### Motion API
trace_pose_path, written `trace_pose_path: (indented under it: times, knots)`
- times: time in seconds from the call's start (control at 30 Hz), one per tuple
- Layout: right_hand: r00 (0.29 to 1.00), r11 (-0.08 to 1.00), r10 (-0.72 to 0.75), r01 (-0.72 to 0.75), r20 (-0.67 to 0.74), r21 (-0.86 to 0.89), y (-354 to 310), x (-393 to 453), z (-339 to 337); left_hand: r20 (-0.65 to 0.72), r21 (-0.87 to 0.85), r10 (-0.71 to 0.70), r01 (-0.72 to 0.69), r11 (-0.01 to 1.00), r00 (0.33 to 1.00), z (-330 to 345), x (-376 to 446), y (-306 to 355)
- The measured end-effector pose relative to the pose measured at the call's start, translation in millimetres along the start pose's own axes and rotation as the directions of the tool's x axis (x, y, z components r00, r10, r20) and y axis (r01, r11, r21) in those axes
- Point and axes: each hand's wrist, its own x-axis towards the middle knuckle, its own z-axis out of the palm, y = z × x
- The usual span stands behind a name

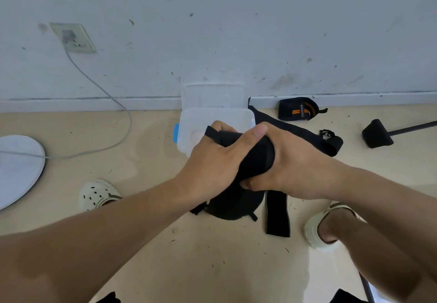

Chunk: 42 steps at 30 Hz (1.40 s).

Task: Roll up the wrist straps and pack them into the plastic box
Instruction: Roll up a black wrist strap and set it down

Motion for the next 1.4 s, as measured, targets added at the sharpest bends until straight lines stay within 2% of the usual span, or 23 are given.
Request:
trace_pose_path:
  times: [0.17, 0.33, 0.47, 0.57, 0.67, 0.8, 0.97, 1.07, 1.17, 1.23, 1.33, 1.4]
  knots:
    - [0.999, 1.0, -0.011, 0.011, -0.044, -0.01, 0, -2, 3, 0.049, 0.033, -0.039, 0.037, 0.999, 0.998, -5, 2, 0]
    - [0.987, 0.998, -0.059, 0.063, -0.153, 0.02, 0, -2, 8, 0.235, -0.143, -0.106, 0.143, 0.979, 0.966, -11, 4, -3]
    - [0.99, 0.968, -0.04, 0.072, -0.135, 0.242, 0, 3, 2, 0.257, -0.326, -0.143, 0.225, 0.918, 0.956, -20, 7, 6]
    - [1.0, 0.86, 0.015, -0.002, -0.022, 0.511, -2, 6, -6, 0.221, -0.392, -0.135, 0.215, 0.895, 0.966, -28, 10, 9]
    - [0.998, 0.763, 0.038, -0.056, 0.041, 0.644, -1, 8, -10, 0.197, -0.434, -0.119, 0.196, 0.879, 0.973, -32, 11, 8]
    - [0.999, 0.723, 0.039, -0.015, -0.019, 0.691, 3, 11, -10, 0.239, -0.505, -0.119, 0.228, 0.833, 0.964, -32, 13, 6]
    - [0.993, 0.787, 0.021, 0.055, -0.115, 0.615, 5, 11, -6, 0.296, -0.552, -0.158, 0.303, 0.777, 0.942, -35, 14, 10]
    - [0.992, 0.811, 0.03, 0.046, -0.12, 0.583, 4, 11, -6, 0.274, -0.575, -0.15, 0.287, 0.766, 0.95, -36, 15, 11]
    - [0.998, 0.728, 0.034, 0.007, -0.046, 0.686, 5, 12, -9, 0.233, -0.594, -0.145, 0.259, 0.762, 0.962, -36, 17, 10]
    - [0.997, 0.63, 0.072, -0.055, 0.012, 0.775, 3, 12, -10, 0.215, -0.559, -0.094, 0.202, 0.804, 0.972, -36, 17, 10]
    - [0.99, 0.621, 0.122, -0.127, 0.064, 0.774, 3, 13, -2, 0.2, -0.452, 0.003, 0.089, 0.888, 0.98, -34, 15, 7]
    - [0.99, 0.613, 0.137, -0.117, 0.04, 0.781, 2, 13, 6, 0.198, -0.423, 0.021, 0.067, 0.904, 0.98, -30, 14, 3]
